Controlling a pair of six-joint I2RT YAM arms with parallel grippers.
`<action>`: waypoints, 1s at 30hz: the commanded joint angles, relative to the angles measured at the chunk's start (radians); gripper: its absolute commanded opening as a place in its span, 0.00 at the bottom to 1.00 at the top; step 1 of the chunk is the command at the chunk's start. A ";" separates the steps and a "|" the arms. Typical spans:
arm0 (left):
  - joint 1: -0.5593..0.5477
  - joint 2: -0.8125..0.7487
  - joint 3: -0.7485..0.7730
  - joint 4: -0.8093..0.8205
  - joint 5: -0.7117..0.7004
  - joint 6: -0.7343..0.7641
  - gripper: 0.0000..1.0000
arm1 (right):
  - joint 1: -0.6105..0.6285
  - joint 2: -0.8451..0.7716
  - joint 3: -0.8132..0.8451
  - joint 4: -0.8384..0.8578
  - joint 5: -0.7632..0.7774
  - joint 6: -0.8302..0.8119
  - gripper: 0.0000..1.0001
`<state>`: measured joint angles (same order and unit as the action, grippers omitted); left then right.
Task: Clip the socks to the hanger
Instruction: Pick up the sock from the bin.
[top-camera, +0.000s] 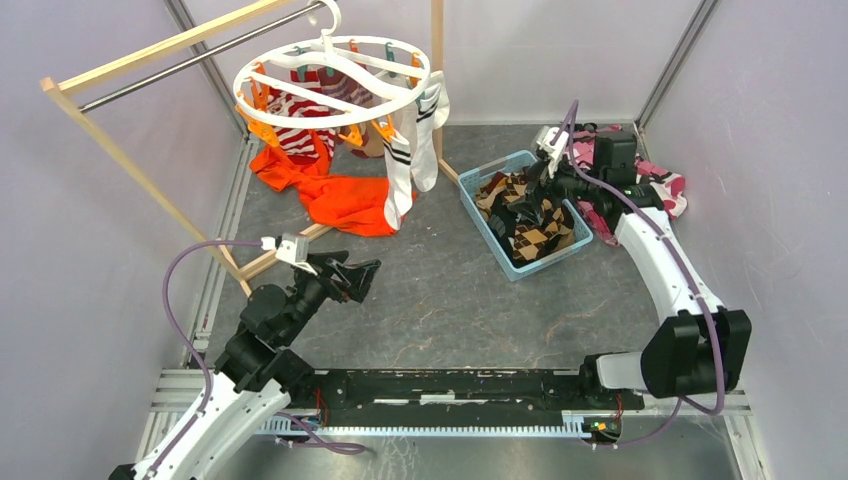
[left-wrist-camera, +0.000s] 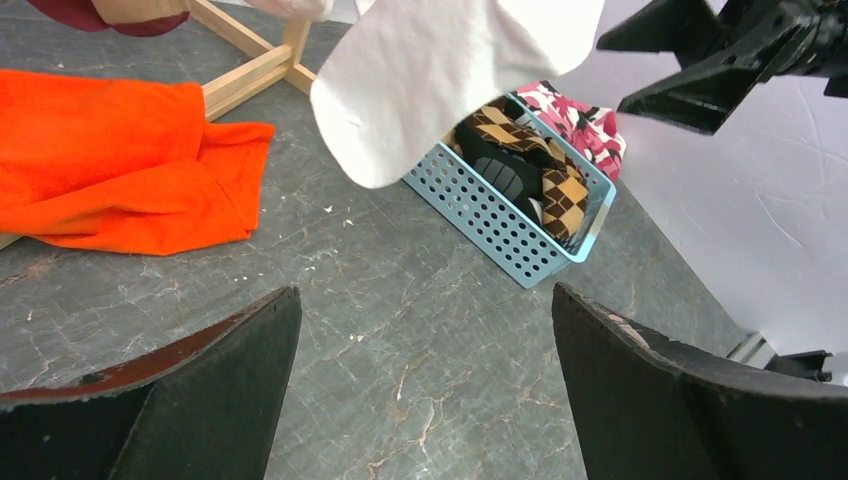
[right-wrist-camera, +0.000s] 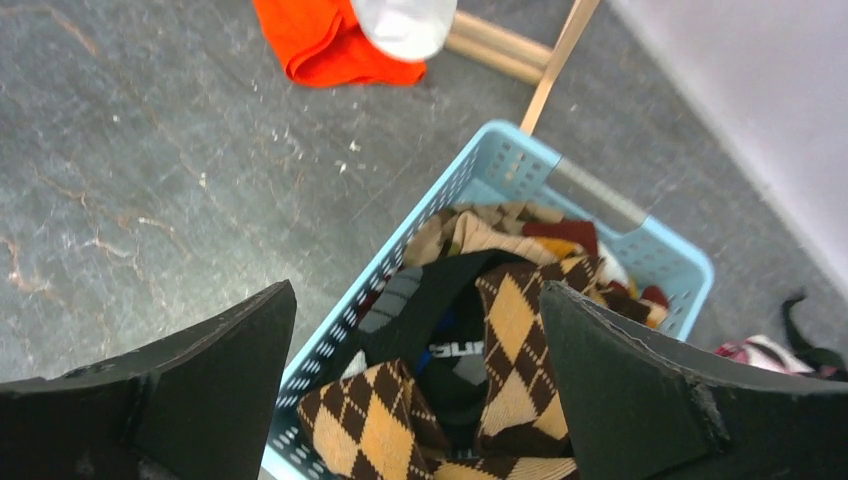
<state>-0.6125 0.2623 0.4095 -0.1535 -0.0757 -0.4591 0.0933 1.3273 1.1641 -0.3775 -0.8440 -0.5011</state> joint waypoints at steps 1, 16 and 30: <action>0.003 0.036 -0.022 0.105 -0.053 -0.039 1.00 | -0.014 0.070 0.044 -0.136 -0.017 -0.100 0.98; 0.003 0.070 -0.114 0.242 -0.087 -0.063 1.00 | -0.016 0.209 0.141 -0.171 0.182 -0.041 0.97; 0.003 0.114 -0.130 0.262 -0.100 -0.056 1.00 | -0.015 0.221 0.050 -0.107 0.430 0.091 0.60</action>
<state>-0.6125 0.3710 0.2874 0.0559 -0.1562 -0.4995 0.0803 1.5383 1.2346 -0.5308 -0.5022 -0.4774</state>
